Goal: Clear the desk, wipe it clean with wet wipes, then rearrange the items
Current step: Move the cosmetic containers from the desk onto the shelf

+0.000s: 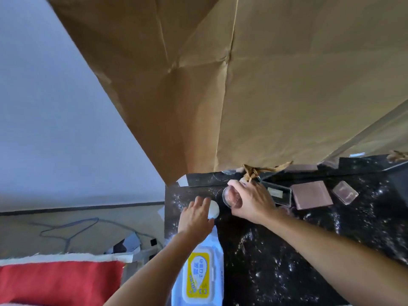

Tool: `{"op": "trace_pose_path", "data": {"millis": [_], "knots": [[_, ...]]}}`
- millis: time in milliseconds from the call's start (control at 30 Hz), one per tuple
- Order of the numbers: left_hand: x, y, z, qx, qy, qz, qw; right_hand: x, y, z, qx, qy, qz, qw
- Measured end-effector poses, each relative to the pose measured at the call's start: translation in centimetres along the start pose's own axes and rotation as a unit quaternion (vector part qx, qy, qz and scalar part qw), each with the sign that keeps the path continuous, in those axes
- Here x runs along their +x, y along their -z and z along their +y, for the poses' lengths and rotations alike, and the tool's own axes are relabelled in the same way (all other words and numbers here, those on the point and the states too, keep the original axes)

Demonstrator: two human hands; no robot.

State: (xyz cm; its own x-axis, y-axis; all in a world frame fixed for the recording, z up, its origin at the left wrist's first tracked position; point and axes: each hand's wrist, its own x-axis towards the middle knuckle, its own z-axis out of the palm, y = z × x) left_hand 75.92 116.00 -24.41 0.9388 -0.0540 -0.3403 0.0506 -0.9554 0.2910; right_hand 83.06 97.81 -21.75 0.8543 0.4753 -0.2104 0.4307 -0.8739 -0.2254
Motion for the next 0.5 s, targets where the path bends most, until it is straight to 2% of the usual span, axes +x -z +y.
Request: {"op": "trace_pose_path", "data": {"millis": [200, 500], "knots": [[1.8, -0.7, 1.4, 0.028, -0.006, -0.052, 0.998, -4.4, 1.5, 3.2, 0.05, -0.032, 0.032, 0.998], [0.0, 1.6, 7.2, 0.053, -0.059, 0.033, 0.996, -12.9, 1.2, 8.2, 0.056, -0.072, 0.06, 0.994]]}}
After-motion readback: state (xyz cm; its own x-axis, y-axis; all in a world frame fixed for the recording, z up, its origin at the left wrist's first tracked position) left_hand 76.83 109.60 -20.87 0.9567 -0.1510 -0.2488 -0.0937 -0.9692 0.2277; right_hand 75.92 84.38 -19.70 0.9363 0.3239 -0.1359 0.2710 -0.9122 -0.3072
